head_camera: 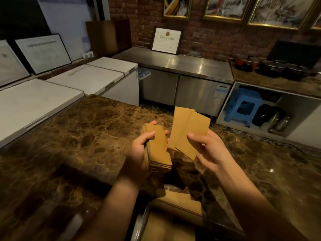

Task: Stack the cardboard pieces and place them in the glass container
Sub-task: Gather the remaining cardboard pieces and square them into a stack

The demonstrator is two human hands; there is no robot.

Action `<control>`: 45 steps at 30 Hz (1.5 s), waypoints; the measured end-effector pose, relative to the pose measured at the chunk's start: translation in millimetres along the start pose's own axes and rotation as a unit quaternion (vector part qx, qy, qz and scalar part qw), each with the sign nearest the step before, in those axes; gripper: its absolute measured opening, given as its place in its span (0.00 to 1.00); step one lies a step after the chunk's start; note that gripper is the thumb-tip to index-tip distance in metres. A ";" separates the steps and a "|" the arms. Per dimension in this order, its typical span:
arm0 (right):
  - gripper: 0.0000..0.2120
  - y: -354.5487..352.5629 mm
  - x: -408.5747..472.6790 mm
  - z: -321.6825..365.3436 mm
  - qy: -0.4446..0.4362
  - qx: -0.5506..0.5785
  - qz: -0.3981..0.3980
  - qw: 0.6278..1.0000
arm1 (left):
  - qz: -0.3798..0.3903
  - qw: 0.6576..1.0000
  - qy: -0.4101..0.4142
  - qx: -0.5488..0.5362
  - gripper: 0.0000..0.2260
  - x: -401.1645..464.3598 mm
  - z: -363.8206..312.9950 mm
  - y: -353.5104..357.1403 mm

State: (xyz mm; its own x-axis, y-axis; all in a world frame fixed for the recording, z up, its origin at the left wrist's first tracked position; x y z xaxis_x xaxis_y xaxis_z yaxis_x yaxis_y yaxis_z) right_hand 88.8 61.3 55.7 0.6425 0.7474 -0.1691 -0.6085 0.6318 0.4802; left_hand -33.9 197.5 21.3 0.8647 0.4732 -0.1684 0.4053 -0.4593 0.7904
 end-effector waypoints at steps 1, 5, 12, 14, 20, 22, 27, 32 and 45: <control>0.18 -2.5 -8.6 6.9 -0.015 -0.002 -0.004 1.000 | 0.011 1.000 -0.002 0.005 0.20 -1.1 2.2 10.0; 0.24 -10.8 -28.7 21.0 -0.043 -0.005 -0.003 0.999 | 0.058 0.998 0.001 0.026 0.21 -7.2 7.2 25.7; 0.10 -8.7 -44.3 37.6 -0.243 -0.133 0.011 0.961 | 0.069 0.997 -0.006 0.031 0.22 -13.0 6.7 38.2; 0.06 -4.2 -51.1 39.5 -0.308 -0.237 0.069 0.919 | 0.085 0.994 -0.011 0.068 0.21 -14.4 6.2 39.8; 0.07 -7.9 -53.4 25.5 -0.334 -0.451 0.124 0.818 | 0.149 0.977 -0.014 0.152 0.24 -20.5 5.0 42.7; 0.09 -10.9 -51.2 24.9 -0.347 -0.475 0.128 0.798 | 0.098 0.972 -0.011 0.211 0.27 -21.8 5.5 40.7; 0.12 -22.9 -47.5 28.4 -0.331 -0.341 0.036 0.879 | 0.094 0.994 0.039 0.051 0.27 -19.4 8.5 32.4; 0.14 -32.0 -35.3 21.7 -0.152 -0.166 -0.071 0.972 | 0.148 0.986 0.079 -0.007 0.26 -20.1 5.5 30.2; 0.05 -12.8 -53.8 35.6 -0.303 -0.233 0.058 0.922 | 0.163 0.983 0.018 -0.086 0.19 -13.5 20.2 39.6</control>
State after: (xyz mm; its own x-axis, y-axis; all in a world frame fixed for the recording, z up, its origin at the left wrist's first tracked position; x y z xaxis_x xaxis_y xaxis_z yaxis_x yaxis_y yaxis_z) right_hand 78.6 5.7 89.3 0.6173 0.6524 0.4398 -0.7325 0.6805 0.0185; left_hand -23.6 157.7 43.0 0.9279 0.3503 0.1280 0.0504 -0.4579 0.8876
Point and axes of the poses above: each hand's wrist, its own x-axis towards the middle knuckle, its own y-axis out of the palm, z = x × y, the point moved 2 cm from there along x, towards the middle knuckle
